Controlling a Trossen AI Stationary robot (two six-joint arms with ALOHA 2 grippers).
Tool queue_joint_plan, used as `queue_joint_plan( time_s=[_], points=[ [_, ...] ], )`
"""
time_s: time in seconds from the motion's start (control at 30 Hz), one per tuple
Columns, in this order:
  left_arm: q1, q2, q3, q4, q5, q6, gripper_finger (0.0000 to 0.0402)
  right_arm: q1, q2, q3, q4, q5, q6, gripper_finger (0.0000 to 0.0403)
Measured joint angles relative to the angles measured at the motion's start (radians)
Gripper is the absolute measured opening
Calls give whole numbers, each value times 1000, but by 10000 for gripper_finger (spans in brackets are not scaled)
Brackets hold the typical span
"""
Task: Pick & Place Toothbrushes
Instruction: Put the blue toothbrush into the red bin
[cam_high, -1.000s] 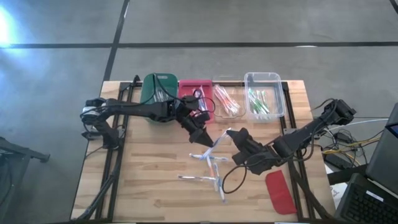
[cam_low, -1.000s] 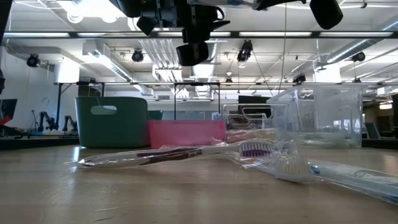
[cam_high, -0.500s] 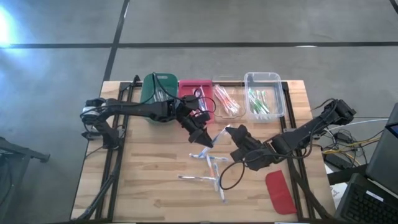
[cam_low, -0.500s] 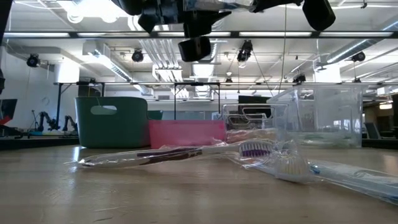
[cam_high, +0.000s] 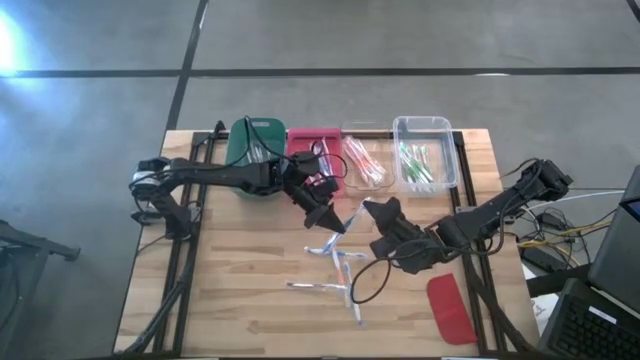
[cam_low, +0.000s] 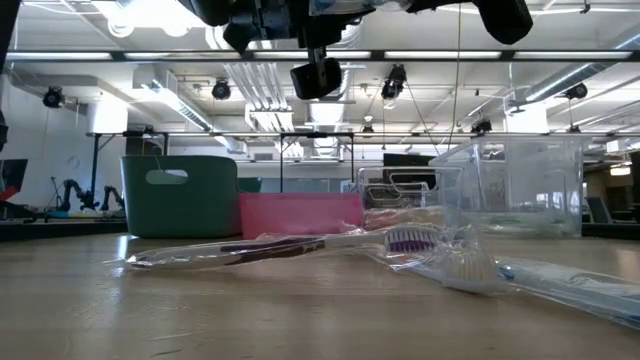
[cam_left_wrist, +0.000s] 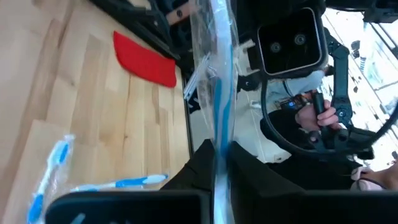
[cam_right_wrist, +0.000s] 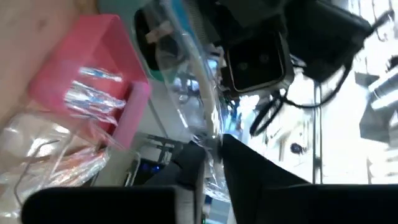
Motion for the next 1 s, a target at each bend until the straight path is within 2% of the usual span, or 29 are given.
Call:
queue_joint_plan(
  time_s=[0.17, 0.33, 0.4, 0.5, 0.57, 0.67, 0.73, 0.83, 1.0],
  points=[
    [7, -1, 3, 16, -18, 35, 18, 31, -24, 8, 14, 142, 20, 100],
    [17, -2, 3, 17, -28, 61, 17, 80, -105, 13, 12, 267, 134, 152],
    [17, -4, 3, 24, -49, 94, 17, 101, -147, 8, -3, 277, 257, 168],
    [17, -10, 3, 33, -93, 164, 17, 126, -209, 1, -35, 281, 588, 186],
    [17, -10, 3, 49, -136, 225, 17, 142, -255, -5, -106, 243, 837, 194],
    [17, -11, 3, 72, -226, 334, 17, 137, -322, -20, -229, 25, 1159, 199],
    [16, -11, 4, 103, -300, 417, 17, 121, -359, -52, -244, -88, 1305, 200],
    [11, -11, 0, 185, -391, 521, 17, 114, -396, -122, -192, -137, 1408, 194],
    [-18, -11, -2, 315, -561, 734, 17, 113, -419, -242, 49, -142, 1369, 182]
  ],
)
